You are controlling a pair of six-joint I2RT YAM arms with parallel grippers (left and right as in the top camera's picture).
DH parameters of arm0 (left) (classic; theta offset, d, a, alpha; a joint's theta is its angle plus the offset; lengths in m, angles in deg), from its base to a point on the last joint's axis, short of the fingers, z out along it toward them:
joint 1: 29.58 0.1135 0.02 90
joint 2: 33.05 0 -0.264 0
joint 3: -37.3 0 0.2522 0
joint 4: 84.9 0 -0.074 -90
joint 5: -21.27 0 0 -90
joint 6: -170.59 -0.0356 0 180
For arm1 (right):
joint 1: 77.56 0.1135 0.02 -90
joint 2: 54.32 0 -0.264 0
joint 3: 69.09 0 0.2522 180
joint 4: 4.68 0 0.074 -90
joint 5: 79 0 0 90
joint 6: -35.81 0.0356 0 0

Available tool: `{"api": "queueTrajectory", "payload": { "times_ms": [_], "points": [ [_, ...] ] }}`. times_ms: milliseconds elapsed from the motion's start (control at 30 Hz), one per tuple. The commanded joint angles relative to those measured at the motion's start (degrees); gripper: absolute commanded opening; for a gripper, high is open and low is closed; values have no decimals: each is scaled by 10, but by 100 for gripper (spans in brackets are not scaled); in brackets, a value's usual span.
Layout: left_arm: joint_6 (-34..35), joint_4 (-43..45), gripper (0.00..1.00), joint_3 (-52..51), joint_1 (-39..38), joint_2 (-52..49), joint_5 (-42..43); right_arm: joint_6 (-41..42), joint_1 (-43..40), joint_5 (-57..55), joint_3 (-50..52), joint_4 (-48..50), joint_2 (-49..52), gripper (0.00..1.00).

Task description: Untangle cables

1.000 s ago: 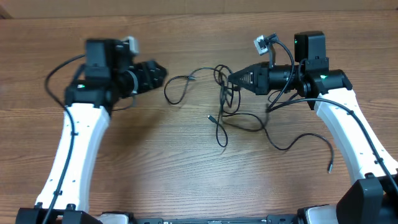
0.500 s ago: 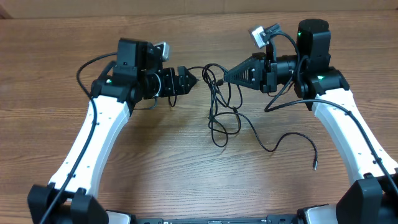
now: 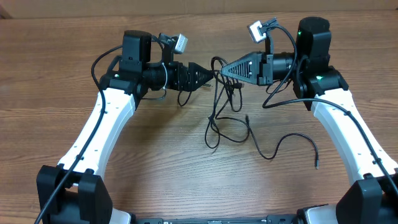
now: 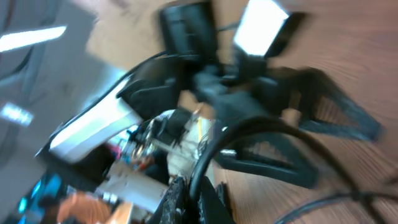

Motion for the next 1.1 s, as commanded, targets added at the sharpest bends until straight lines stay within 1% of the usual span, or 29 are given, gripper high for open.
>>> {"api": "queueTrajectory", "payload": {
  "times_ms": [0, 67, 200, 300, 367, 500, 567, 600, 667, 733, 767, 800, 867, 900, 1000, 1033, 1067],
  "points": [
    [-20, 20, 91, 12, -5, -3, 71, 10, 3, -100, -3, -28, -4, 4],
    [-18, 24, 93, 12, -5, -3, 75, 10, 3, -100, -3, -16, -4, 4],
    [-18, 25, 96, 12, -5, -3, 75, 13, 12, -56, -3, 24, -4, 4],
    [-18, 30, 96, 12, -5, -3, 73, 13, 28, -38, -3, 40, -4, 4],
    [-18, 52, 95, 12, -5, -3, 71, 13, 46, -22, -3, 45, -4, 4],
    [2, 102, 86, 12, -5, -3, 49, 13, 65, -22, -3, 44, -4, 4],
    [17, 130, 75, 12, -3, -3, 39, 13, 66, -22, -3, 43, -4, 4],
    [23, 140, 64, 12, -3, -3, 36, 13, 66, -23, -3, 42, -4, 4],
    [27, 158, 37, 12, -3, -3, 35, 13, 61, -23, -3, 41, -4, 4],
    [27, 160, 19, 12, -2, -3, 35, 13, 54, -31, -3, 38, -4, 4],
    [27, 156, 6, 12, 1, -3, 35, 13, 46, -50, -3, 25, -4, 4],
    [27, 152, 4, 12, 5, -3, 35, 12, 40, -75, -3, 9, -4, 4],
    [30, 148, 4, 12, 13, -3, 39, 12, 25, -155, -3, -41, -4, 4],
    [40, 149, 4, 12, 21, -2, 40, 10, 14, -242, -3, -93, -4, 6],
    [43, 151, 4, 13, 35, 5, 45, 10, -2, -434, -3, -202, -4, 8],
    [51, 157, 4, 13, 39, 10, 53, 5, -5, -491, -3, -237, -4, 8],
    [53, 162, 4, 13, 41, 13, 57, -2, -5, -514, -3, -251, -4, 8]
  ]
}}
